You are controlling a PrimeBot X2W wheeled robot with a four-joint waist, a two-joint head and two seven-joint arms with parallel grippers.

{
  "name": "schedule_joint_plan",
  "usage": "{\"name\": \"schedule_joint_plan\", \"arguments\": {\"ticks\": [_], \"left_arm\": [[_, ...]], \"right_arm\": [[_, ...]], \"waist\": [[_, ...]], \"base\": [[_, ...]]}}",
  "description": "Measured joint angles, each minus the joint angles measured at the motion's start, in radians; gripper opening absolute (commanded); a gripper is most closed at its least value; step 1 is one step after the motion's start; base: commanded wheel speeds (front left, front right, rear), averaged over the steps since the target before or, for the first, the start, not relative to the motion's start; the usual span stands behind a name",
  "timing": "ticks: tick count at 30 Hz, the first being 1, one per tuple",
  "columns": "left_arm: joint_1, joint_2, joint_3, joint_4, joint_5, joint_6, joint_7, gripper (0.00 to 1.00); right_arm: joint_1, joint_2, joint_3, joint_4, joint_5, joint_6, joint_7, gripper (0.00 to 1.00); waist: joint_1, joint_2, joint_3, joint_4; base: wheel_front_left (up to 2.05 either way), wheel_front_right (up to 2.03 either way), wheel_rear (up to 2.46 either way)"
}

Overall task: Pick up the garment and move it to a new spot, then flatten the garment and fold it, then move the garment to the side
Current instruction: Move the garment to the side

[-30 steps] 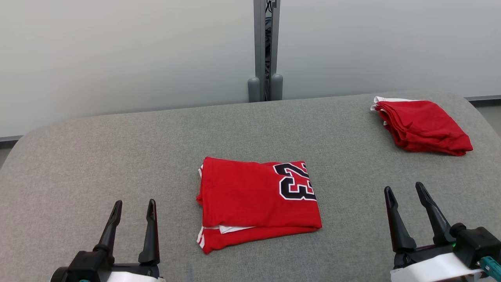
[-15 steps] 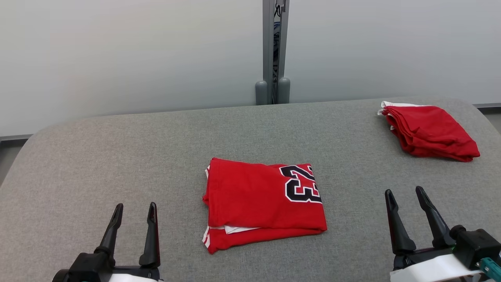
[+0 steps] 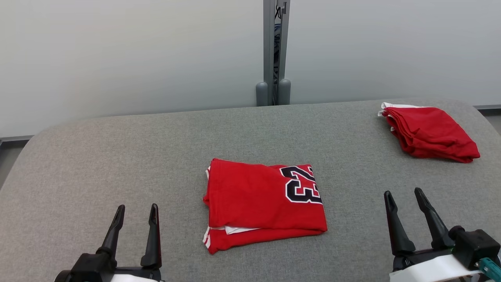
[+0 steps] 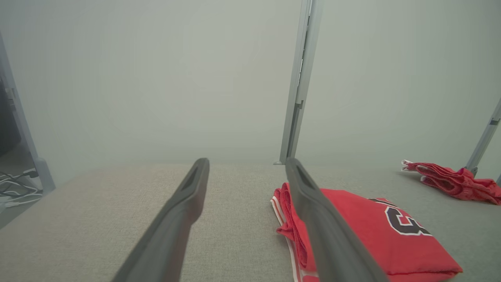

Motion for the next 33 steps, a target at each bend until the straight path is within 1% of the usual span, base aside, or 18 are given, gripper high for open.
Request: {"name": "schedule_joint_plan", "arguments": {"ticks": [3,6,10,13,16,18,21,25,30,33], "left_arm": [[0.000,0.000,-0.005,0.002,0.000,0.000,0.000,1.00],[-0.004,0.000,-0.012,0.005,0.001,-0.002,0.000,1.00],[-0.010,0.000,-0.023,0.010,0.004,-0.010,0.000,1.00],[-0.012,0.000,-0.039,0.012,0.007,-0.012,0.000,1.00],[-0.027,0.000,-0.052,0.019,0.012,-0.021,0.000,1.00],[-0.035,0.000,-0.065,0.021,0.015,-0.028,0.000,1.00],[-0.041,0.000,-0.080,0.025,0.017,-0.028,0.000,1.00],[-0.049,0.000,-0.095,0.027,0.017,-0.034,0.000,1.00],[-0.068,0.000,-0.114,0.029,0.018,-0.044,0.000,1.00],[-0.074,0.000,-0.120,0.036,0.027,-0.048,0.000,1.00]], "right_arm": [[0.000,0.000,0.009,0.028,0.018,0.000,0.000,1.00],[-0.009,0.003,0.039,0.106,0.084,0.000,0.000,1.00],[-0.080,0.023,0.058,0.253,0.288,0.000,0.000,1.00],[-0.149,0.029,0.129,0.374,0.473,0.000,0.006,1.00],[-0.222,0.014,0.201,0.458,0.598,0.000,0.025,1.00],[-0.265,-0.003,0.229,0.505,0.662,0.000,0.024,1.00],[-0.311,-0.025,0.264,0.554,0.755,0.000,0.027,1.00],[-0.353,-0.054,0.303,0.597,0.870,0.000,0.077,1.00],[-0.393,-0.101,0.309,0.650,0.965,0.000,0.077,1.00],[-0.400,-0.102,0.335,0.673,1.002,0.000,0.092,1.00]], "waist": [[0.0000,0.0000,0.000,0.003],[-0.0001,0.0000,0.002,0.011],[0.0000,0.0000,0.008,0.029],[-0.0001,0.0000,0.013,0.052],[0.0000,0.0000,0.022,0.081],[-0.0001,0.0000,0.029,0.105],[0.0000,0.0000,0.041,0.144],[0.0000,0.0000,0.062,0.193],[0.0000,0.0000,0.098,0.246],[0.0000,0.0000,0.115,0.271]], "base": [[0.00,0.00,0.00],[0.00,0.00,0.00],[0.00,0.00,0.00],[0.00,0.00,0.00],[0.00,0.00,0.00],[0.00,0.00,0.00],[0.00,0.00,0.00],[0.00,0.00,0.00],[0.00,0.00,0.00],[0.00,0.00,0.00]]}}
